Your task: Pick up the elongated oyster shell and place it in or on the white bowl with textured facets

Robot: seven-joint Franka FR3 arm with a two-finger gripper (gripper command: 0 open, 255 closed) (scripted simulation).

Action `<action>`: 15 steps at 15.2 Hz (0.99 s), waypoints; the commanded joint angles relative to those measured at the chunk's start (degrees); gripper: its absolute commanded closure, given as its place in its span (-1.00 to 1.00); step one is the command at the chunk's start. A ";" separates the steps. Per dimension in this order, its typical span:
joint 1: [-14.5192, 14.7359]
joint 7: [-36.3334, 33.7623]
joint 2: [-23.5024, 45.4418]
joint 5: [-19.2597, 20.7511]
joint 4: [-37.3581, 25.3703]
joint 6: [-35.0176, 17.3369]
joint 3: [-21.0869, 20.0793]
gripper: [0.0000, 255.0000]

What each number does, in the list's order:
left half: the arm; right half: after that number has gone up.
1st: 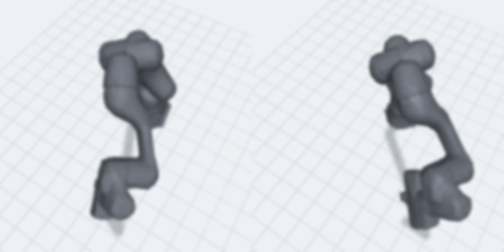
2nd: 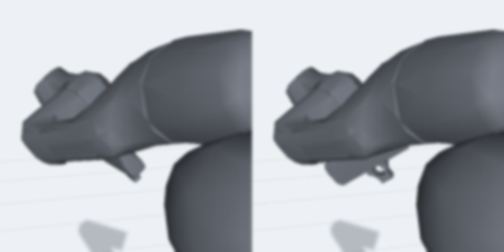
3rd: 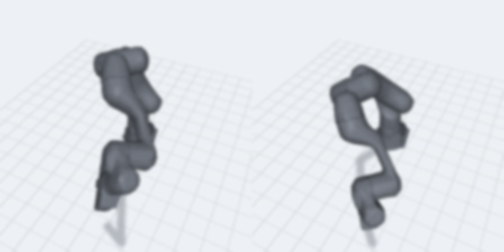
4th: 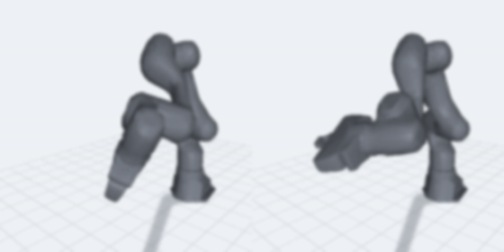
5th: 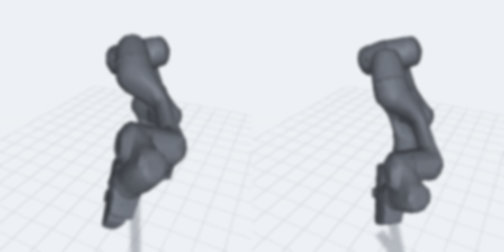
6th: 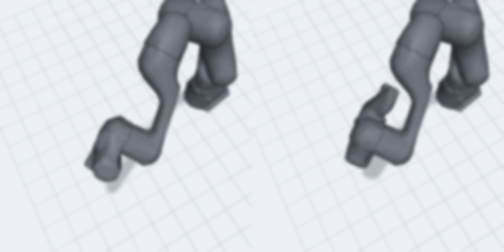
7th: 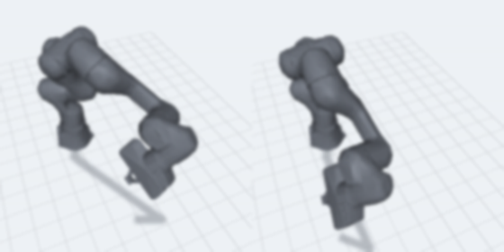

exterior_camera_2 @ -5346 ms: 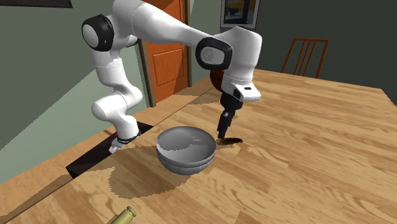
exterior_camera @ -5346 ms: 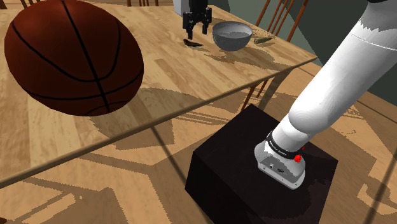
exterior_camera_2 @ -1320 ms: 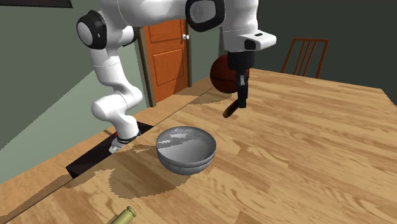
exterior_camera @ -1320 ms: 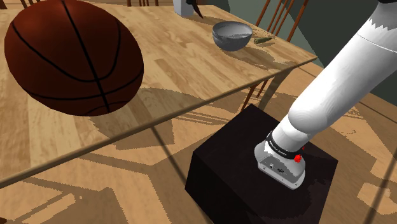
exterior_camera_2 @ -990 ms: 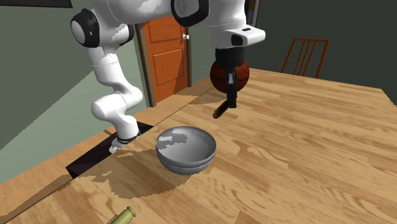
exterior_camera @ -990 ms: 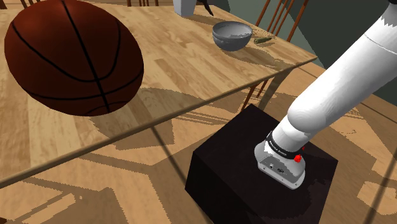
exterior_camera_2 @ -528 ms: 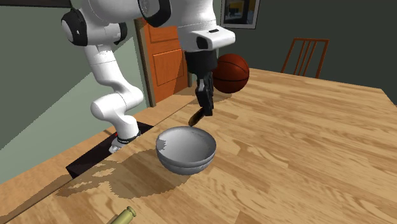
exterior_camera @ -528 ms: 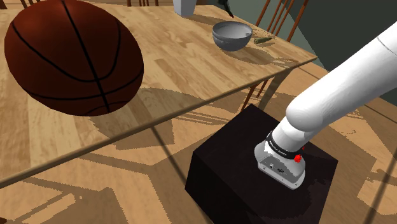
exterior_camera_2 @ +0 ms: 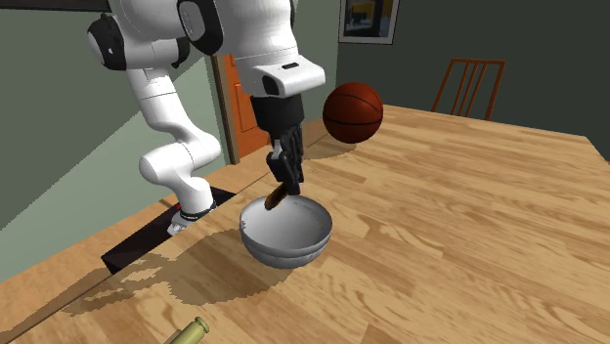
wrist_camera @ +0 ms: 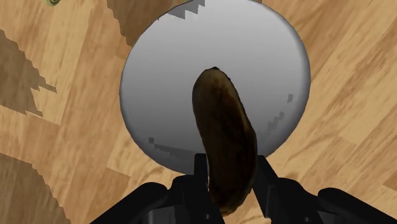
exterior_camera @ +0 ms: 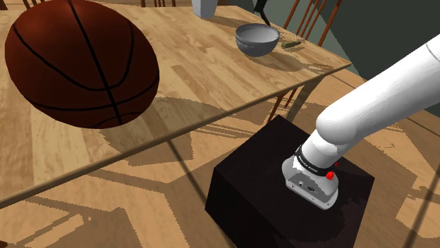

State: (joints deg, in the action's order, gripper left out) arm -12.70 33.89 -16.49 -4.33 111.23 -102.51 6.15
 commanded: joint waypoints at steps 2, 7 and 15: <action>-0.03 0.23 -0.39 -0.01 2.74 -2.35 0.01 1.00; -0.05 0.55 -0.63 -0.07 6.82 -6.18 0.02 1.00; -0.06 0.73 -0.64 -0.12 8.78 -8.13 0.03 1.00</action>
State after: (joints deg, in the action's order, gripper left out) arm -12.76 34.62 -17.11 -4.45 119.98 -110.61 6.18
